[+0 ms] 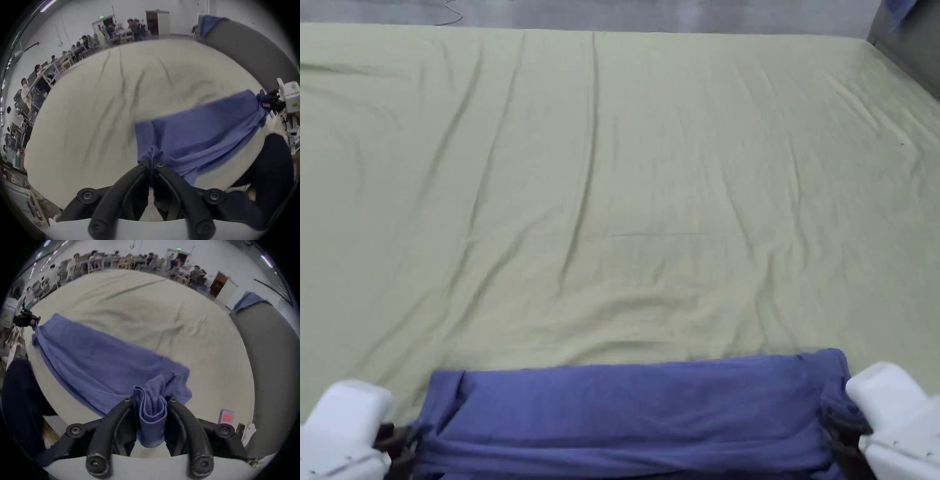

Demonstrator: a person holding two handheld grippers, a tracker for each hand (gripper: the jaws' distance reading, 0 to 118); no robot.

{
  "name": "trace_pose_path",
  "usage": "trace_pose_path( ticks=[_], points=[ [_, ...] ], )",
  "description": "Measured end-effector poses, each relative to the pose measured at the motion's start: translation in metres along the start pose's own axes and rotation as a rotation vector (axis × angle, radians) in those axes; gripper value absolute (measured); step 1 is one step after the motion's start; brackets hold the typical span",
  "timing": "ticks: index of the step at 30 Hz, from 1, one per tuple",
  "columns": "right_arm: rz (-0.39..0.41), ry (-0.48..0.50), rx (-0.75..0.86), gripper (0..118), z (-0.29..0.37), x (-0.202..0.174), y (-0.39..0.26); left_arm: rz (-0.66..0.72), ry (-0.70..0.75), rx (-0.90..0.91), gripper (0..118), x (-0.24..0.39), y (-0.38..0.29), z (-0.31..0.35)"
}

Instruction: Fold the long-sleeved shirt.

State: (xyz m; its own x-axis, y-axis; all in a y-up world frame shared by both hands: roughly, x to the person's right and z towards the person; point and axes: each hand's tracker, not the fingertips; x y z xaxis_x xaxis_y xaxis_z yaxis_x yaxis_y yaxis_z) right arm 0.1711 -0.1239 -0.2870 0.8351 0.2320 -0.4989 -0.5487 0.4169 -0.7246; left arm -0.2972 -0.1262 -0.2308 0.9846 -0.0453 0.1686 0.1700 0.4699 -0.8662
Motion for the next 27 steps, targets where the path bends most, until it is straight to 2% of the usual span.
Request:
trace_pose_path(
  ticks=[4, 8, 10, 11, 12, 13, 14, 15, 16, 19, 21, 22, 23, 24, 25, 26, 27],
  points=[
    [-0.042, -0.027, -0.027, 25, -0.010, -0.006, -0.003, 0.072, -0.030, -0.090, 1, 0.001, -0.024, -0.021],
    [-0.114, -0.012, -0.077, 27, -0.032, -0.002, 0.000, 0.159, -0.019, -0.053, 4, -0.002, -0.024, -0.030],
    [-0.171, -0.003, -0.072, 32, -0.039, 0.001, 0.004, 0.188, -0.021, -0.055, 9, -0.004, -0.019, -0.029],
    [-0.194, -0.002, -0.070, 42, -0.034, 0.006, 0.002, 0.187, -0.014, -0.052, 18, -0.005, -0.017, -0.026],
    [-0.220, 0.001, -0.092, 51, -0.031, 0.013, 0.005, 0.188, -0.001, -0.051, 33, -0.003, -0.015, -0.017],
    [-0.252, 0.011, -0.123, 64, -0.023, 0.023, 0.007, 0.195, 0.012, -0.048, 58, -0.004, -0.011, -0.007],
    [-0.290, 0.032, -0.128, 80, -0.012, 0.030, 0.006, 0.209, 0.020, -0.030, 91, -0.007, -0.010, 0.006],
    [-0.332, 0.051, -0.113, 85, 0.010, 0.039, 0.003, 0.242, 0.010, 0.032, 108, -0.009, -0.007, 0.022],
    [-0.385, 0.039, -0.041, 85, 0.032, 0.045, 0.001, 0.271, 0.002, 0.103, 117, -0.008, -0.009, 0.042],
    [-0.507, 0.033, 0.141, 86, 0.088, 0.049, -0.008, 0.355, -0.005, 0.236, 118, -0.004, -0.014, 0.084],
    [-0.561, 0.062, 0.199, 95, 0.106, 0.043, -0.015, 0.394, -0.017, 0.292, 118, 0.004, -0.022, 0.097],
    [-0.600, 0.080, 0.213, 97, 0.112, 0.037, -0.019, 0.390, -0.016, 0.272, 118, 0.008, -0.026, 0.098],
    [-0.628, 0.102, 0.218, 96, 0.115, 0.031, -0.023, 0.384, -0.023, 0.225, 111, 0.010, -0.026, 0.097],
    [-0.661, 0.123, 0.214, 86, 0.113, 0.024, -0.027, 0.356, -0.036, 0.091, 81, 0.016, -0.028, 0.093],
    [-0.685, 0.152, 0.219, 54, 0.111, 0.017, -0.033, 0.361, -0.085, 0.123, 13, 0.018, -0.035, 0.090],
    [-0.694, 0.191, 0.228, 0, 0.109, 0.011, -0.036, 0.389, -0.138, 0.131, 0, 0.018, -0.038, 0.086],
    [-0.701, 0.242, 0.209, 0, 0.104, 0.006, -0.037, 0.433, -0.186, 0.123, 0, 0.010, -0.042, 0.077]
  ],
)
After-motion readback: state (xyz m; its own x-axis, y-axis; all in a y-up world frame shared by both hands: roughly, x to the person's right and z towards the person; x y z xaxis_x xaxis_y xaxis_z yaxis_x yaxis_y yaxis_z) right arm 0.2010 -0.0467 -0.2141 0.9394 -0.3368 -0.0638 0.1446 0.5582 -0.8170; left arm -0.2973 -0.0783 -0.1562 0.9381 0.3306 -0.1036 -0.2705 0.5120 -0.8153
